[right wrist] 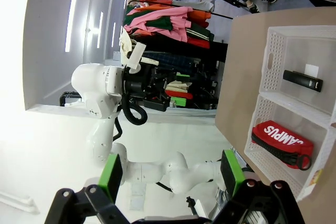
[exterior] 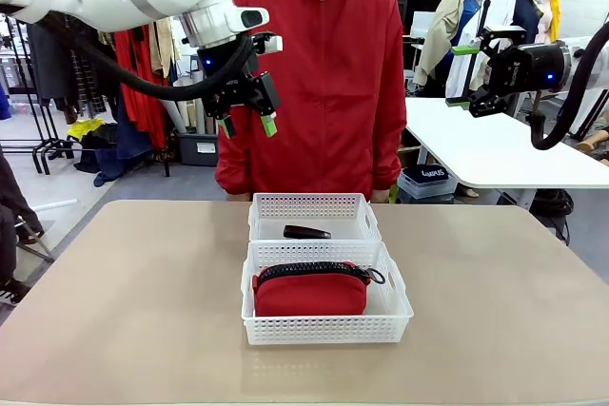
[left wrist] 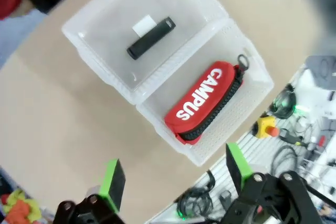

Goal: Distribute items into two baskets.
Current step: Place the picked Stapler into the Organizing basket as instructed by the person.

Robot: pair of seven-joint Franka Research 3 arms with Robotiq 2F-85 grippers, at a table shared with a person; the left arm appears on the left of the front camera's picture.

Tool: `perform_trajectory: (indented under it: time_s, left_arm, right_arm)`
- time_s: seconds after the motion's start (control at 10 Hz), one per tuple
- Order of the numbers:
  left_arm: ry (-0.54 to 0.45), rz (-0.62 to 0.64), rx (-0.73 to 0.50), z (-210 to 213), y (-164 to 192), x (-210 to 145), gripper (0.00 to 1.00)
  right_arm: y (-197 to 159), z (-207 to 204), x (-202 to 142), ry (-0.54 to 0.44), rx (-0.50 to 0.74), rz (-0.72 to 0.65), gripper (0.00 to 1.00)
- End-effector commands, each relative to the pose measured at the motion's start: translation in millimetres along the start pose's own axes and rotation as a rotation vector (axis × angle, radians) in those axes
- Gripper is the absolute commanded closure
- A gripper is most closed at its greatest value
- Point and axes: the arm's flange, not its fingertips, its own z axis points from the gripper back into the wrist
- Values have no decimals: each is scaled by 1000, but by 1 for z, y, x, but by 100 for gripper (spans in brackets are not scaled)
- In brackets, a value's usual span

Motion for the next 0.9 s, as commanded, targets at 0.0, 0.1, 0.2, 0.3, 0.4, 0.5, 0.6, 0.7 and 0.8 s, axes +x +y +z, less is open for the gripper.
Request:
perform_trajectory:
  time_s: [0.0, 0.1, 0.2, 0.3, 0.4, 0.5, 0.6, 0.7, 0.8]
  left_arm:
    - [-1, 19, 7, 12, 7, -1, 0]
    - [-1, 19, 7, 12, 7, -1, 0]
    - [-1, 19, 7, 12, 7, -1, 0]
    - [-1, 19, 7, 12, 7, -1, 0]
    - [-6, 8, 3, 9, 6, 0, 0]
    - [-3, 118, -117, 11, 20, -1, 0]
    - [-17, 292, -171, 13, 35, -2, 0]
    - [-19, 426, -229, 22, 48, -11, 0]
    - [-41, 526, -291, 28, 53, -20, 0]
  right_arm:
    - [2, 0, -2, -1, 3, 3, 0]
    - [2, 0, -2, -1, 3, 3, 0]
    - [2, 0, -2, -1, 3, 3, 0]
    - [2, 0, -2, -1, 3, 3, 0]
    - [2, 0, -2, -1, 3, 3, 0]
    - [2, 0, -2, -1, 3, 3, 0]
    - [2, 0, -2, -1, 3, 3, 0]
    - [2, 0, -2, -1, 3, 3, 0]
    - [2, 0, -2, -1, 3, 3, 0]
